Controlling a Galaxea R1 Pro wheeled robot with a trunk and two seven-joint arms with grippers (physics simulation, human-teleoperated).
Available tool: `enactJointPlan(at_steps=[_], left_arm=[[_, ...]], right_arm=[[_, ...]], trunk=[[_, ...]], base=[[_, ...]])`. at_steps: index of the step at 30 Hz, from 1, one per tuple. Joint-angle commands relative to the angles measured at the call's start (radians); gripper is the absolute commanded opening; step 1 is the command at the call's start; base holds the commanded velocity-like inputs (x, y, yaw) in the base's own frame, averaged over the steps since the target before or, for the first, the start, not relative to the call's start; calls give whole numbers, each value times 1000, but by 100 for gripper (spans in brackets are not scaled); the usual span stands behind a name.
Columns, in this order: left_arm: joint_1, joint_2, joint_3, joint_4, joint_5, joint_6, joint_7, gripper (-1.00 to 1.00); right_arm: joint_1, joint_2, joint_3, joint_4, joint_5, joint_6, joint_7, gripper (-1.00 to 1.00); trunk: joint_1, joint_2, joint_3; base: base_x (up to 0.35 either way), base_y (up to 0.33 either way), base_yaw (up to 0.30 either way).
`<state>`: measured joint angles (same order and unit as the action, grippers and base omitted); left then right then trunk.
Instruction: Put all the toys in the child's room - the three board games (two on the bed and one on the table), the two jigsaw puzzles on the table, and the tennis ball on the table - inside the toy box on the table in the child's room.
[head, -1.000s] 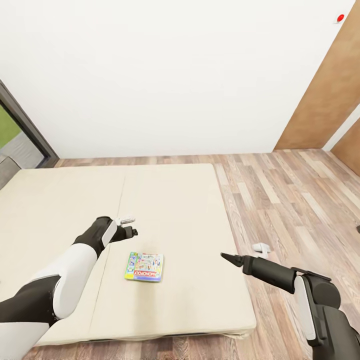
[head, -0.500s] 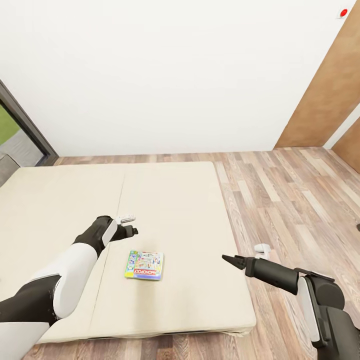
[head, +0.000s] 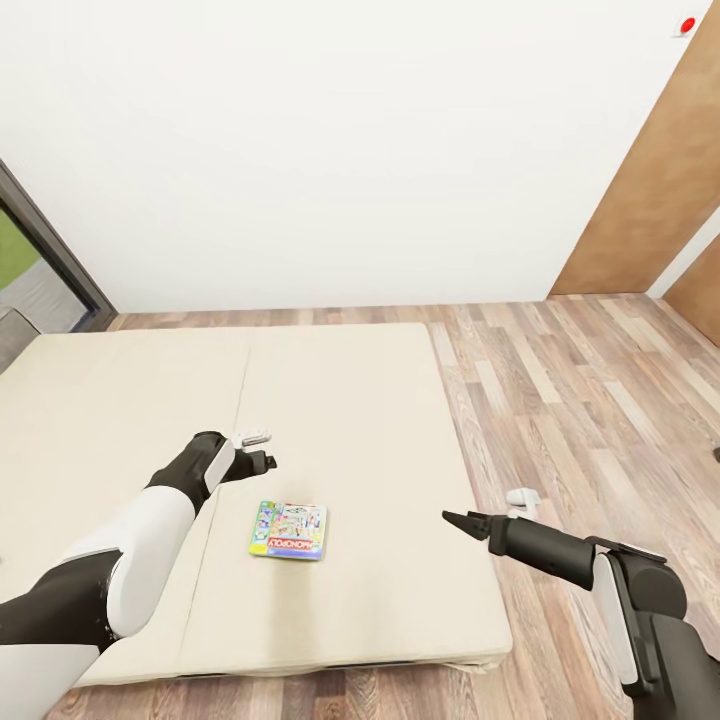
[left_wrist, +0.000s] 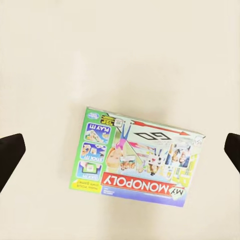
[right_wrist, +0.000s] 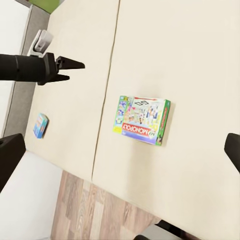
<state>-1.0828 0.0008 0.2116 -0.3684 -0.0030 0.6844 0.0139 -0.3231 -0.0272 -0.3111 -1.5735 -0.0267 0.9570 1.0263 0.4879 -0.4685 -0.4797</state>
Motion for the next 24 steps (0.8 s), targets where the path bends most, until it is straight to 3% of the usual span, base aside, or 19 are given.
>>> enactJointPlan(at_steps=[1,15,24], left_arm=[[0,-1,5,-1,0,5,1,100],[0,-1,5,-1,0,6,2,100],[0,-1,5,-1,0,6,2,100]], right_arm=[[-1,0,-1,0,-3,8,2,100],[-1,2,0,0,-2,8,2,100],[-1,1,0,0,-2,7,2,100]], trunk=[[0,-1,-1],[0,-1,-1],[0,-1,-1]], base=[[0,0,12],[90,0,177],[55,0,50]])
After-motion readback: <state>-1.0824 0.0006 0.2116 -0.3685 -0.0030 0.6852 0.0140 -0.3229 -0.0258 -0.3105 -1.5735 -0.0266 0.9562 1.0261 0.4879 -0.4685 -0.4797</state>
